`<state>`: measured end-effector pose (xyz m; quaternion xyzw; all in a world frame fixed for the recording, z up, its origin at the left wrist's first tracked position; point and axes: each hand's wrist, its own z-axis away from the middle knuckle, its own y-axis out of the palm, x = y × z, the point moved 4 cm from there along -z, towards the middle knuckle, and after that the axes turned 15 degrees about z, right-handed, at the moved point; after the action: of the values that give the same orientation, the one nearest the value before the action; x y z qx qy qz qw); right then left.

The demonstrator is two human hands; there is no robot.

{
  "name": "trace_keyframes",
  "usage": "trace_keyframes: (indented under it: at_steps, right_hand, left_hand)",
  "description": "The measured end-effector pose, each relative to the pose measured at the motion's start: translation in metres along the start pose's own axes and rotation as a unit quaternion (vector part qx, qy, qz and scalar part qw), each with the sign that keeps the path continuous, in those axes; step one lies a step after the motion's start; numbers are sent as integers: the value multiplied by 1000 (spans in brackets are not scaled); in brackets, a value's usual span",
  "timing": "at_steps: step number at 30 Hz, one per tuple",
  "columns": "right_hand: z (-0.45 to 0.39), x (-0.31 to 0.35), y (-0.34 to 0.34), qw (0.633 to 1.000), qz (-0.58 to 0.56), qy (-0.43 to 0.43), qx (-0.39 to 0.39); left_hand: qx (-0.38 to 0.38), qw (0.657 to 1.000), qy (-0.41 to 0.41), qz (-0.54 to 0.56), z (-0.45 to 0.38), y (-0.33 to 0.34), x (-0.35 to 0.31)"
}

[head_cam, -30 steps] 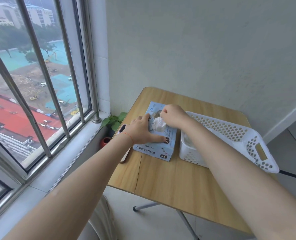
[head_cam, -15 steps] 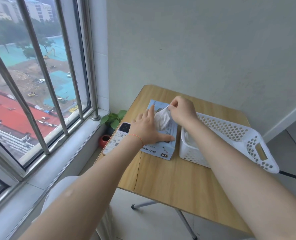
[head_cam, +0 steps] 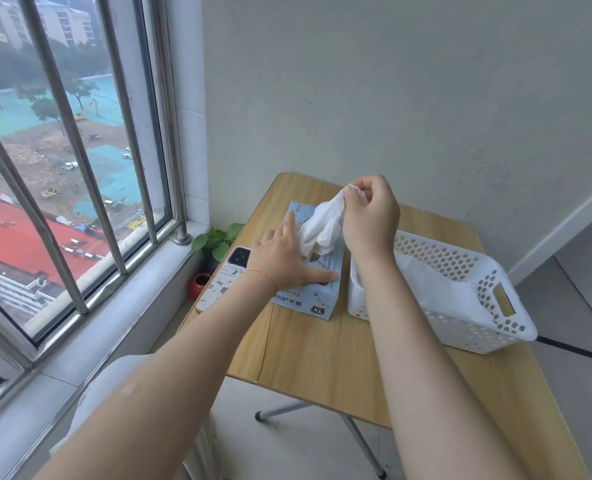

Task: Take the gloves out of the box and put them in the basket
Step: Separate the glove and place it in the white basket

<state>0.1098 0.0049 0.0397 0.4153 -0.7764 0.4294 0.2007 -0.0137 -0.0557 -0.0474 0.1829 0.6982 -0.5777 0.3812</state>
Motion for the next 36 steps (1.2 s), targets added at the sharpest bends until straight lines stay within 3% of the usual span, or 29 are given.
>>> trace_keyframes:
  at_steps: [10,13,16,23,26,27,30,33,36]
  right_hand:
    - [20,-1,-25,995,-66,41,-70]
    - [23,-8,-23,995,-57,68,-34]
    - [24,-17,-22,995,-37,89,18]
    - [26,-15,-19,985,-105,103,89]
    - [25,-18,-23,976,-142,130,103]
    - [25,-19,-23,976,-138,131,108]
    - [29,-20,-19,977,-115,111,143]
    - [37,-14,-11,979,15,23,204]
    - [41,-5,9,942,191,-109,253]
  left_hand:
    - [1,1000,6,-6,0,-2,-3]
    - [-10,997,27,74,-1,-8,-5]
    - [-116,976,93,157,0,-19,-11]
    - [-151,964,160,151,0,-23,-46]
    - [-173,961,106,190,-2,-33,-40]
    - [-190,945,59,260,-2,-38,-30]
    - [-209,856,-96,463,3,-42,5]
    - [-165,829,-141,515,9,-38,20]
    - [-144,810,-132,553,10,-38,18]
